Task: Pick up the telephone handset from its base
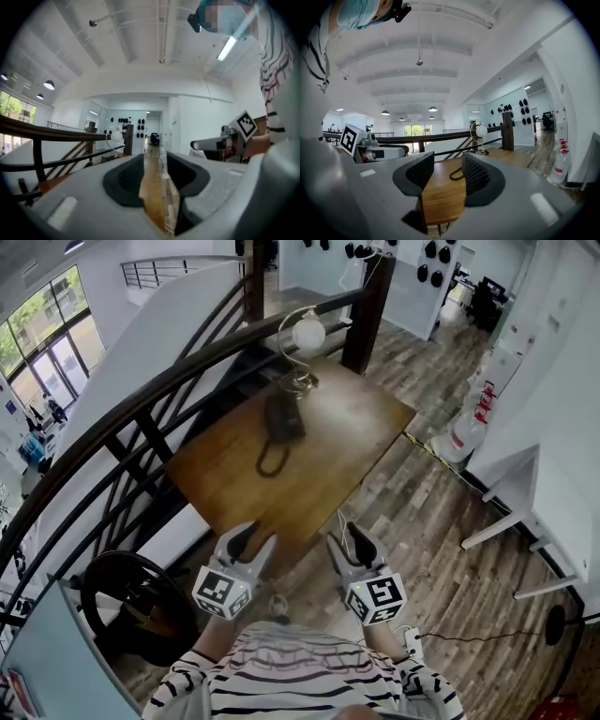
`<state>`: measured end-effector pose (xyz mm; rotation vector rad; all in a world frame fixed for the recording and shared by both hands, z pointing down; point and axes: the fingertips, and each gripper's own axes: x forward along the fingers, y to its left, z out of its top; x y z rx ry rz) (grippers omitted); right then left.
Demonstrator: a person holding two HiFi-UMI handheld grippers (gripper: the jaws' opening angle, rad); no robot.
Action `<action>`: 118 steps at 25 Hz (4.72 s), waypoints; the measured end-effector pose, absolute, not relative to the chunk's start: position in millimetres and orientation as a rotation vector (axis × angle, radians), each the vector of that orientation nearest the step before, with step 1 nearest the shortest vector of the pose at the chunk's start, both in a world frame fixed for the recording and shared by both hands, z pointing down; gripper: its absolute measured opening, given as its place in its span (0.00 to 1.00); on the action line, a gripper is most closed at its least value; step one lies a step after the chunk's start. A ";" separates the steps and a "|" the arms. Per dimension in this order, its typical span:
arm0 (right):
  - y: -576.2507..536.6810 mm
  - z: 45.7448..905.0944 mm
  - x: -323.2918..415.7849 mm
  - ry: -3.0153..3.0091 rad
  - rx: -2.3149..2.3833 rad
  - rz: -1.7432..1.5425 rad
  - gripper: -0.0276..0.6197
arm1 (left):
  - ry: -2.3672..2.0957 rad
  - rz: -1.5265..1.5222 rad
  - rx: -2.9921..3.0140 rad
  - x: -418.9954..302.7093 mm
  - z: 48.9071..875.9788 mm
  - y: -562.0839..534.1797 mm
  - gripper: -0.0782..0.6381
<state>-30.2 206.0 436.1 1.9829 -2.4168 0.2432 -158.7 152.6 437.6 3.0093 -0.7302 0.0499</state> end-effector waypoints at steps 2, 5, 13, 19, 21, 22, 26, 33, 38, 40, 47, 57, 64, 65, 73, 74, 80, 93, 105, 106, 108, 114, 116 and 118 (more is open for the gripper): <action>180.1 437.3 -30.3 -2.418 1.977 0.246 0.34 | -0.734 0.065 3.006 -161.0 439.6 127.0 0.33; 144.5 438.2 -30.4 -2.411 1.971 0.256 0.34 | -0.743 0.076 2.997 -165.8 439.3 91.5 0.33; 80.7 438.4 -36.3 -2.391 1.975 0.260 0.34 | -0.751 0.071 2.991 -178.9 438.2 29.8 0.33; 49.7 445.4 -38.2 -2.385 1.958 0.278 0.34 | -0.799 0.075 2.941 -193.8 450.6 3.1 0.33; 38.8 447.2 -36.1 -2.387 1.945 0.280 0.34 | -0.822 0.067 2.925 -196.0 452.0 -4.5 0.33; 33.0 448.0 -34.0 -2.390 1.938 0.282 0.34 | -0.834 0.064 2.921 -195.9 451.9 -7.7 0.33; 6.3 452.4 -22.4 -2.426 1.893 0.290 0.34 | -0.908 0.059 2.901 -191.5 450.5 -24.6 0.33; -55.7 469.0 14.6 -2.476 1.772 0.298 0.34 | -1.028 0.067 2.834 -159.6 457.8 -64.5 0.33; -106.5 472.4 41.7 -2.514 1.658 0.312 0.34 | -1.138 0.089 2.752 -135.2 458.2 -95.6 0.34; -129.2 474.2 50.3 -2.530 1.612 0.301 0.34 | -1.172 0.097 2.735 -125.8 459.0 -113.3 0.34; -191.9 476.1 84.6 -2.572 1.515 0.232 0.34 | -1.203 0.163 2.781 -80.5 450.6 -175.0 0.36; -251.9 495.0 118.9 -2.586 1.407 0.186 0.34 | -1.130 0.219 2.829 -11.4 457.8 -268.8 0.38; -284.7 520.9 127.6 -2.588 1.321 0.181 0.34 | -1.091 0.284 2.776 12.3 499.3 -321.6 0.39; -289.2 526.0 128.3 -2.586 1.310 0.179 0.34 | -1.088 0.291 2.763 14.1 507.0 -328.7 0.39; -324.2 571.1 126.4 -2.569 1.233 0.210 0.34 | -1.031 0.319 2.654 28.5 565.5 -380.4 0.40; -328.3 577.4 125.9 -2.565 1.225 0.213 0.34 | -1.026 0.325 2.637 29.6 573.0 -386.1 0.40; -350.6 608.4 123.7 -2.549 1.171 0.188 0.34 | -1.001 0.364 2.530 32.7 614.2 -416.4 0.42; -385.2 660.2 108.6 -2.502 1.055 0.066 0.33 | -0.882 0.399 2.361 37.4 675.2 -456.3 0.43; -393.1 690.7 100.1 -2.453 0.974 0.009 0.33 | -0.708 0.283 2.215 45.1 685.4 -459.5 0.42; -393.1 692.5 100.1 -2.448 0.973 -0.001 0.33 | -0.705 0.283 2.209 44.6 686.1 -459.8 0.40; -393.3 694.5 99.8 -2.440 0.978 -0.022 0.33 | -0.701 0.295 2.202 42.9 688.6 -460.2 0.36; -392.2 696.5 97.2 -2.419 0.978 -0.087 0.34 | -0.689 0.295 2.165 39.7 690.5 -459.9 0.32; -392.1 696.5 97.6 -2.418 0.981 -0.097 0.34 | -0.684 0.293 2.150 39.4 690.2 -459.5 0.30; -392.1 696.3 98.2 -2.413 0.980 -0.108 0.34 | -0.676 0.286 2.138 40.2 689.1 -458.8 0.29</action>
